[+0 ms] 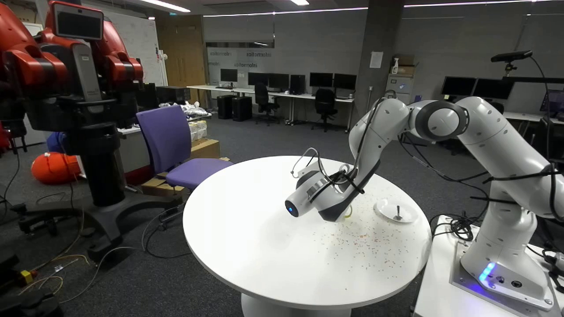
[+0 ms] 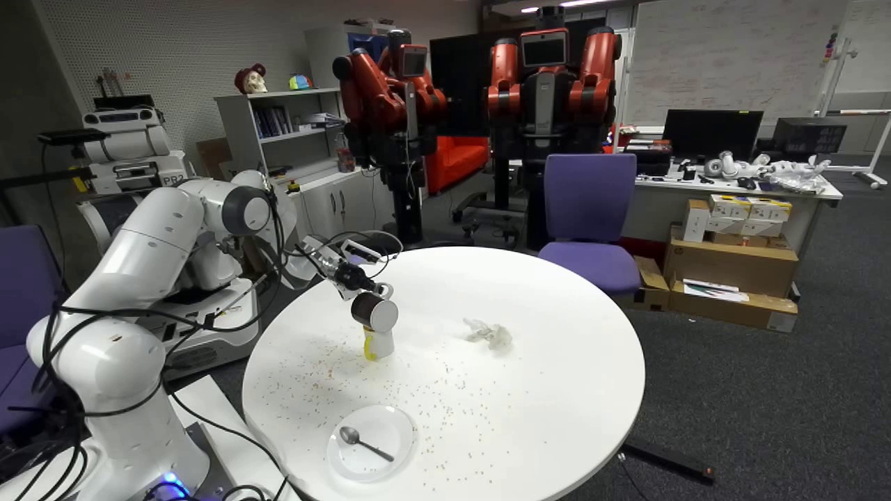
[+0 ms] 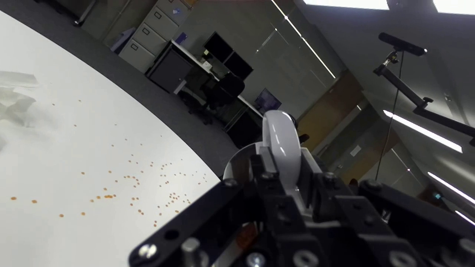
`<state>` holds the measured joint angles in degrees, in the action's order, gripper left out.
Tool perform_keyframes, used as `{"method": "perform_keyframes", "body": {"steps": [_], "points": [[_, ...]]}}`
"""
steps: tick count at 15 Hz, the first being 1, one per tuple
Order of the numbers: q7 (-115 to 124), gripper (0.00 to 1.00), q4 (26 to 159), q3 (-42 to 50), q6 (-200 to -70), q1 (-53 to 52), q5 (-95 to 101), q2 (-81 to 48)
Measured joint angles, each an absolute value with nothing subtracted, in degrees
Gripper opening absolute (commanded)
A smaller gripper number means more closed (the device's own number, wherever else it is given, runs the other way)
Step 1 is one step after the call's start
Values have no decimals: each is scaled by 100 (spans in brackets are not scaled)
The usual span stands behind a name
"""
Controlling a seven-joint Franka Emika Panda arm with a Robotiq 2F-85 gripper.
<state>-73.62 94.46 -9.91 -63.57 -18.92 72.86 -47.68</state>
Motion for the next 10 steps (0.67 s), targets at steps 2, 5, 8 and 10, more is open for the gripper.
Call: {"method": "perform_keyframes", "body": {"steps": [2,5,8,10], "points": [[-7420,5,9446,-991,-6331,-1900,7327,-4770],[-7541,5,9446,-991,-6319,-1939,7379,-4777],[-7636,5,9446,-991,-6314,-1977,7431,-4798],[-7688,5,9446,-991,-6310,-1989,7466,-4828]]}}
